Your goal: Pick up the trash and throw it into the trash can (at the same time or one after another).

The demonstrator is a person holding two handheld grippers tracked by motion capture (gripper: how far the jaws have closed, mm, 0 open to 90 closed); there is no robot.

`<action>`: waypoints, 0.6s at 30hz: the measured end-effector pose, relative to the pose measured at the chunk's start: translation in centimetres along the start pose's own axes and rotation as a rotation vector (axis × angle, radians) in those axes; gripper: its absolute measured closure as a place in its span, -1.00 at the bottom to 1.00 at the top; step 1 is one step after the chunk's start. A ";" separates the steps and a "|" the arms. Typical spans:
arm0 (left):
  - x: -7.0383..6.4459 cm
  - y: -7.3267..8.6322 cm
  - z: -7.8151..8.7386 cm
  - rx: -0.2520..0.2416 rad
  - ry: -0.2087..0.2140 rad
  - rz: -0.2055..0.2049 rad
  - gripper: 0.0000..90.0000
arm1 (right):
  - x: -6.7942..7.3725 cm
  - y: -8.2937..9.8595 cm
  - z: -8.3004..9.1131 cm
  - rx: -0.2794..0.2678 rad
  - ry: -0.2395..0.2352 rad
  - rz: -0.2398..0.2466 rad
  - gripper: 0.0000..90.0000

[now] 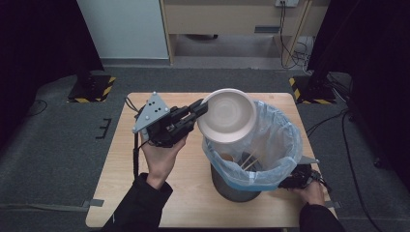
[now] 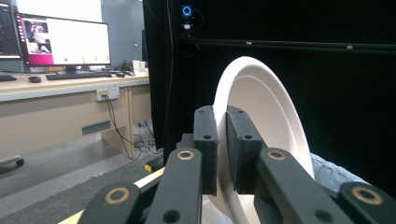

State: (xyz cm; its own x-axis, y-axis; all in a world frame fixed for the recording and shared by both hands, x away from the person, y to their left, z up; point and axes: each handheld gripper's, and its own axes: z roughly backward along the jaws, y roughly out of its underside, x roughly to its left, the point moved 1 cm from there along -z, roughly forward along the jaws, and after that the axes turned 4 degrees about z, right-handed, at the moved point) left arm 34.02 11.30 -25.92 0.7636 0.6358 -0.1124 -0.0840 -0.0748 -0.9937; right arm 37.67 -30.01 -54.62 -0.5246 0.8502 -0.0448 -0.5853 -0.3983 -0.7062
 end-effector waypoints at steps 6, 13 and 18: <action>-0.7 0.7 -1.2 0.026 0.020 -0.004 0.84 | 0.0 0.0 0.0 0.000 0.000 0.000 -0.99; -1.1 1.3 -2.3 0.051 0.034 -0.003 0.84 | 0.0 0.0 0.0 0.000 0.000 0.000 -0.99; -1.5 1.7 -2.9 0.070 0.051 -0.001 0.84 | 0.0 0.0 0.0 0.000 0.000 0.000 -0.99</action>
State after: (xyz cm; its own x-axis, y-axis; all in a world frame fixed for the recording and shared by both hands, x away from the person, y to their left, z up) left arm 34.65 7.99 -27.40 0.7951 0.5958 -0.1130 -0.1265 -0.0194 -0.9918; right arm 37.67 -30.01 -54.62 -0.5245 0.8502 -0.0448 -0.5853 -0.3983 -0.7062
